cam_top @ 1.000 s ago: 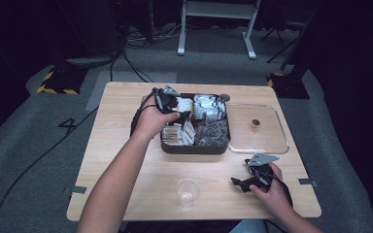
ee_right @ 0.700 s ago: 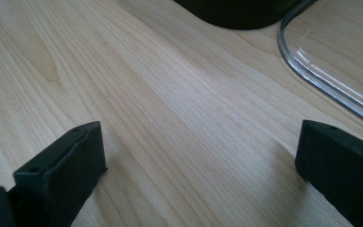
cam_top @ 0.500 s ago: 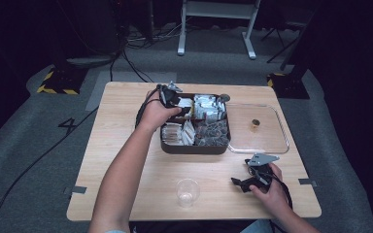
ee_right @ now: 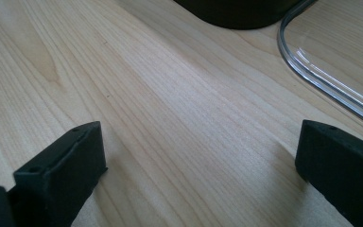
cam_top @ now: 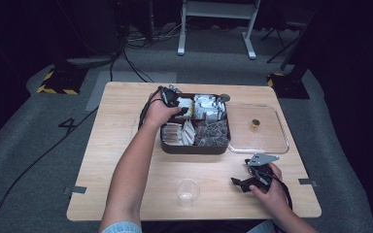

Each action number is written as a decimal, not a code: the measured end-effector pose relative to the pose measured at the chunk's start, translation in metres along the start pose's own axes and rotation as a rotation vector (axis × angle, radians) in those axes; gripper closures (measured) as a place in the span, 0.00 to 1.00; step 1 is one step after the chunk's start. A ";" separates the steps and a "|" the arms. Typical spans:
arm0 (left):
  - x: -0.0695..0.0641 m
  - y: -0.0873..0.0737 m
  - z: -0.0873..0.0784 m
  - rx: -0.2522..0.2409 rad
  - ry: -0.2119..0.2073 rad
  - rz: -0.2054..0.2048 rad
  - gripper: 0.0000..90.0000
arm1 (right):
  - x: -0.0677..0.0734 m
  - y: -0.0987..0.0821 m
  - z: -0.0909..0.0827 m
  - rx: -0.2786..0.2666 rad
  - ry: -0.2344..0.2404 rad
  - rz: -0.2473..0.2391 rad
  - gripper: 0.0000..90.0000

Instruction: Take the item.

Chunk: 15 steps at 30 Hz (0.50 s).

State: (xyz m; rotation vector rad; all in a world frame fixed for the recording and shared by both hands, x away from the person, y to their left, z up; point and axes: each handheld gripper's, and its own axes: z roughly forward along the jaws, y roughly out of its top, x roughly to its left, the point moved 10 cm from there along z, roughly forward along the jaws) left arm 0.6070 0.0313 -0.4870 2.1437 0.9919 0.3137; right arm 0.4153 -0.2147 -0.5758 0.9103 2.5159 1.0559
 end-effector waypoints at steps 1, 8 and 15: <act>0.000 -0.001 0.005 0.001 -0.002 -0.011 0.53 | 0.000 0.000 0.000 -0.001 -0.001 -0.001 0.03; 0.003 -0.008 0.014 0.030 -0.004 -0.025 0.57 | 0.000 0.000 0.000 0.000 0.000 -0.001 0.03; 0.005 -0.014 0.023 0.068 -0.004 -0.046 0.61 | 0.000 0.000 0.000 0.000 0.000 0.000 0.03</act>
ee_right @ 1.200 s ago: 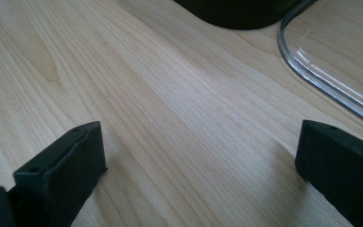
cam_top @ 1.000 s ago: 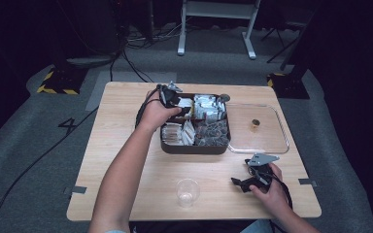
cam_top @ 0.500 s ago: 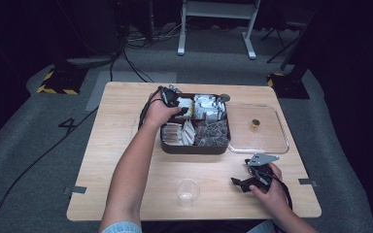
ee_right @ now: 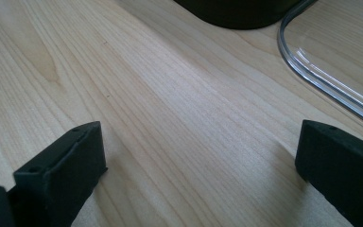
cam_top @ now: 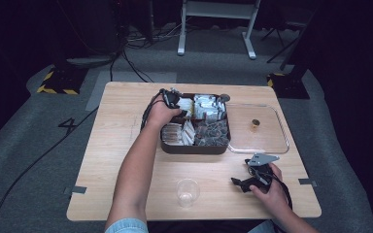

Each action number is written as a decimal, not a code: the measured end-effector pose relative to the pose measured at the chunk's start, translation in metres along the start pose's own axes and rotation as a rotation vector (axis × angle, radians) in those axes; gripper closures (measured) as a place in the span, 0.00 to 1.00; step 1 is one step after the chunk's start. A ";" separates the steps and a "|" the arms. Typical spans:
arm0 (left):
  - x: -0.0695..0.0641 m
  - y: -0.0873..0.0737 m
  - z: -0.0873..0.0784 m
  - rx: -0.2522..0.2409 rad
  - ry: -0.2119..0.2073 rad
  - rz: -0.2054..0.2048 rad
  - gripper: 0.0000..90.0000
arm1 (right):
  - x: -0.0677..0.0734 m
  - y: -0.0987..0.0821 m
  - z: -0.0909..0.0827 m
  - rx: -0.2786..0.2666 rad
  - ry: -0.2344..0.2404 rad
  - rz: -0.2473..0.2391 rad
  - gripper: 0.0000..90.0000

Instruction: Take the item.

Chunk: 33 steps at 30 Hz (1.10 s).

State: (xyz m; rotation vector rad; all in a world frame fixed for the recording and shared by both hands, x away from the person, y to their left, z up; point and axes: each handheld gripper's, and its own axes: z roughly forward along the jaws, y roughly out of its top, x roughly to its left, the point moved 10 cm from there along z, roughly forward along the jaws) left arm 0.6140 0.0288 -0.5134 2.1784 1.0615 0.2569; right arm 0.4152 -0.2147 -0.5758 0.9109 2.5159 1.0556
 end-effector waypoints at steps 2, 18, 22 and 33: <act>-0.001 -0.002 0.004 0.018 -0.002 -0.008 0.61 | 0.000 0.000 0.000 0.000 0.000 -0.001 0.03; 0.001 -0.007 0.015 0.070 0.007 -0.010 0.69 | 0.000 0.000 0.000 -0.001 0.000 0.001 0.03; -0.001 -0.008 0.016 0.084 0.003 0.004 0.80 | 0.000 0.000 0.000 0.000 0.000 0.000 0.03; -0.009 -0.007 0.016 0.117 -0.002 0.041 1.00 | 0.000 0.000 0.000 0.000 0.000 0.000 0.03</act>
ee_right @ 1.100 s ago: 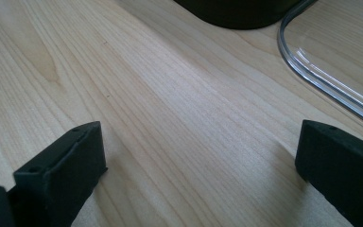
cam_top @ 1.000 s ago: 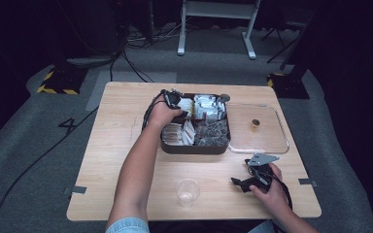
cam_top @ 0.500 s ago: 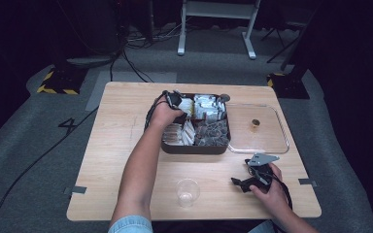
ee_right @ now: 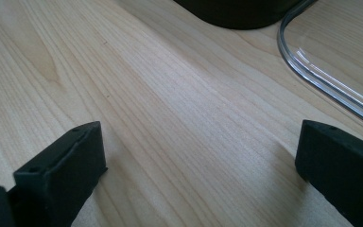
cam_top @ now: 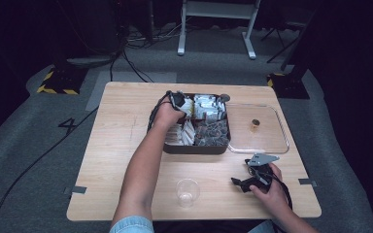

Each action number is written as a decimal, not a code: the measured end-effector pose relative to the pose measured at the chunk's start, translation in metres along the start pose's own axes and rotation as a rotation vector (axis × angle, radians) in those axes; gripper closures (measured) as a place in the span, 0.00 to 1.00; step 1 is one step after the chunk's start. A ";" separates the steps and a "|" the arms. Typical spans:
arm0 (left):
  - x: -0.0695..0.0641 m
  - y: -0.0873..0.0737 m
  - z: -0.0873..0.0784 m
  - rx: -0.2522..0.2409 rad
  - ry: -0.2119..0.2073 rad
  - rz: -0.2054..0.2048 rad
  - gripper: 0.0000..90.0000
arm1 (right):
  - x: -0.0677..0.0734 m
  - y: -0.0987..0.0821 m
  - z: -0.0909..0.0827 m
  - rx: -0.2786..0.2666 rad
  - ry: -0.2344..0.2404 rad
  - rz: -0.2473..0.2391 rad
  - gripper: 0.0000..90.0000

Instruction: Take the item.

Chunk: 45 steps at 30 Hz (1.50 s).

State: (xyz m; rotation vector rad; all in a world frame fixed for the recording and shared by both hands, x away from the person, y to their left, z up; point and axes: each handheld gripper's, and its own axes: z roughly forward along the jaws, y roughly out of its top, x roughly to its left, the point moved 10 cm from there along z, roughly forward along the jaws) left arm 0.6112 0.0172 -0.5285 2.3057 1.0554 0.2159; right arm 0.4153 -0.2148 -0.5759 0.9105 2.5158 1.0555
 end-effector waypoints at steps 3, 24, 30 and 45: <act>0.000 0.002 -0.003 -0.014 -0.002 -0.002 1.00 | 0.000 0.000 0.000 0.000 0.000 -0.001 0.03; -0.002 0.024 -0.047 -0.133 -0.016 0.008 1.00 | 0.000 0.000 0.000 -0.003 -0.002 -0.001 0.03; -0.006 0.028 -0.062 -0.157 -0.027 0.023 1.00 | 0.000 0.000 0.000 -0.002 -0.001 0.001 0.03; -0.027 0.031 -0.124 -0.278 -0.085 0.091 1.00 | 0.000 0.000 0.000 -0.001 0.000 -0.003 0.03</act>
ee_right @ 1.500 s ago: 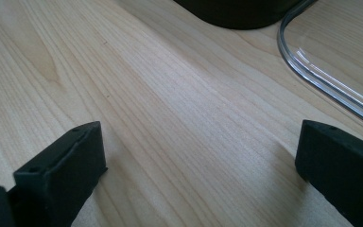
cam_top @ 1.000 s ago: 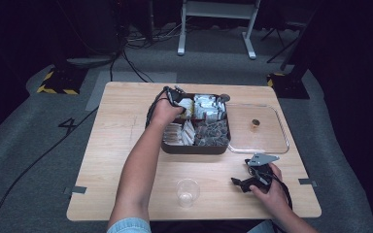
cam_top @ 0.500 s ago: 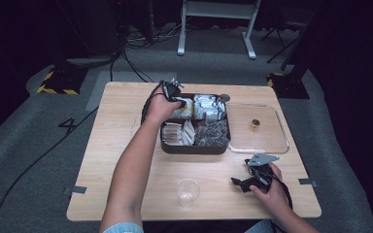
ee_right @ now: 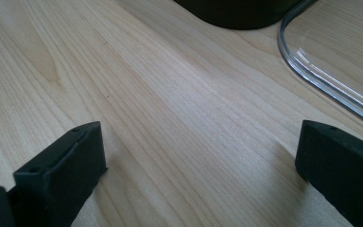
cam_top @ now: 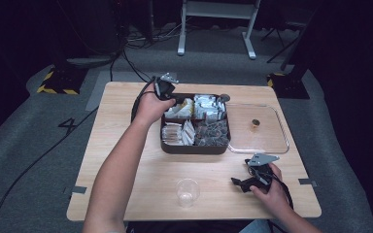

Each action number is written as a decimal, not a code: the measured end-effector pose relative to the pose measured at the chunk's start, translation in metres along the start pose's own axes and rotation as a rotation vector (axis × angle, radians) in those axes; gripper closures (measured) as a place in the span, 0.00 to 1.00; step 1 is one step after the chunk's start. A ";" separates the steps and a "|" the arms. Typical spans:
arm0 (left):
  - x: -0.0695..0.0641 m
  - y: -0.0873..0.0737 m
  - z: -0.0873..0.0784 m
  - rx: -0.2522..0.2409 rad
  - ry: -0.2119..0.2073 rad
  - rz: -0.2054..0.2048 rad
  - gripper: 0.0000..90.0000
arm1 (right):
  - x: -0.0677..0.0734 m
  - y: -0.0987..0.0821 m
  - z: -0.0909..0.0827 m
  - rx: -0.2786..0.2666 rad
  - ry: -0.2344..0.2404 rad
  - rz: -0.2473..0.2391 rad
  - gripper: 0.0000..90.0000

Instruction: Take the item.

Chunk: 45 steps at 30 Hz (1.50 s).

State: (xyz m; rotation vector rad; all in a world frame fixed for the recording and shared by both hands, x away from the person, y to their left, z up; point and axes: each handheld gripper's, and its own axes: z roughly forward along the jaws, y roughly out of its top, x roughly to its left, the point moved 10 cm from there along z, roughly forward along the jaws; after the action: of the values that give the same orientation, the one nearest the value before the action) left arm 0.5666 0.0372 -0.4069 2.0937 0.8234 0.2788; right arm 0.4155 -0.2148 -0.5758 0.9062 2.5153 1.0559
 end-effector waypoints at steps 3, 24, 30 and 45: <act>-0.004 0.001 -0.008 -0.006 -0.006 0.020 1.00 | 0.000 0.000 0.000 0.000 0.000 0.000 0.03; -0.085 -0.011 -0.069 -0.062 -0.119 0.173 1.00 | 0.000 0.000 0.000 0.000 0.000 0.000 0.03; -0.101 -0.021 -0.077 -0.068 -0.145 0.193 1.00 | 0.000 0.000 0.000 0.000 0.000 0.000 0.03; -0.144 -0.055 -0.084 -0.066 -0.229 0.220 1.00 | 0.000 0.000 0.000 0.000 0.000 0.000 0.03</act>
State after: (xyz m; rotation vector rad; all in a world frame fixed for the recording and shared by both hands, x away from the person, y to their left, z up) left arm 0.3927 0.0213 -0.3847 2.1077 0.4436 0.1763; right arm 0.4155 -0.2148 -0.5758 0.9058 2.5155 1.0553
